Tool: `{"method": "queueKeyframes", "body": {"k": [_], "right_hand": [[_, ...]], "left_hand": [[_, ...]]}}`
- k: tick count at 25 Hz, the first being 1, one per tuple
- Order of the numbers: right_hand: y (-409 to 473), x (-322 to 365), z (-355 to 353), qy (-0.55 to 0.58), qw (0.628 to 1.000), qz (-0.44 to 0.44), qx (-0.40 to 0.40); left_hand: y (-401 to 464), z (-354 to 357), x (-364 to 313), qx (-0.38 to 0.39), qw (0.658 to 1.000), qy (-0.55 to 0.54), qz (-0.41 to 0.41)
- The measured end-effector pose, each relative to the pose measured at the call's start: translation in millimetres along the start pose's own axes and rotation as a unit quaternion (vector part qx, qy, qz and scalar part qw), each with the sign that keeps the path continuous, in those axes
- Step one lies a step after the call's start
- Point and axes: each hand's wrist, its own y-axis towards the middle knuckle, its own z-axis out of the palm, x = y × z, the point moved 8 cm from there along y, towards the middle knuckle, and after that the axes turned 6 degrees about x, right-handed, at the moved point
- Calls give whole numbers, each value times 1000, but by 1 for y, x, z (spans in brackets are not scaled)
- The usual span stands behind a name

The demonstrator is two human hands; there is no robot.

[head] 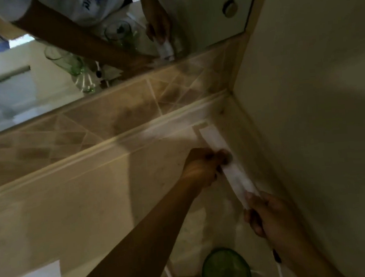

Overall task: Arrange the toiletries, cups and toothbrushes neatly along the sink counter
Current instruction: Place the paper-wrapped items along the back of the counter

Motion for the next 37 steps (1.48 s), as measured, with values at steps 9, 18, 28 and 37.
{"method": "queueKeyframes", "body": {"k": [9, 18, 28, 37], "right_hand": [[17, -27, -26, -32, 992, 5, -124], [32, 12, 9, -449, 872, -152, -118], [38, 7, 12, -454, 875, -117, -120], [-20, -15, -23, -330, 911, -208, -134]], "left_hand": [[33, -13, -33, -87, 879, 448, 139], [35, 8, -15, -14, 734, 590, 338], [46, 18, -24, 5, 741, 586, 329], [-25, 8, -33, -14, 837, 456, 300]]}}
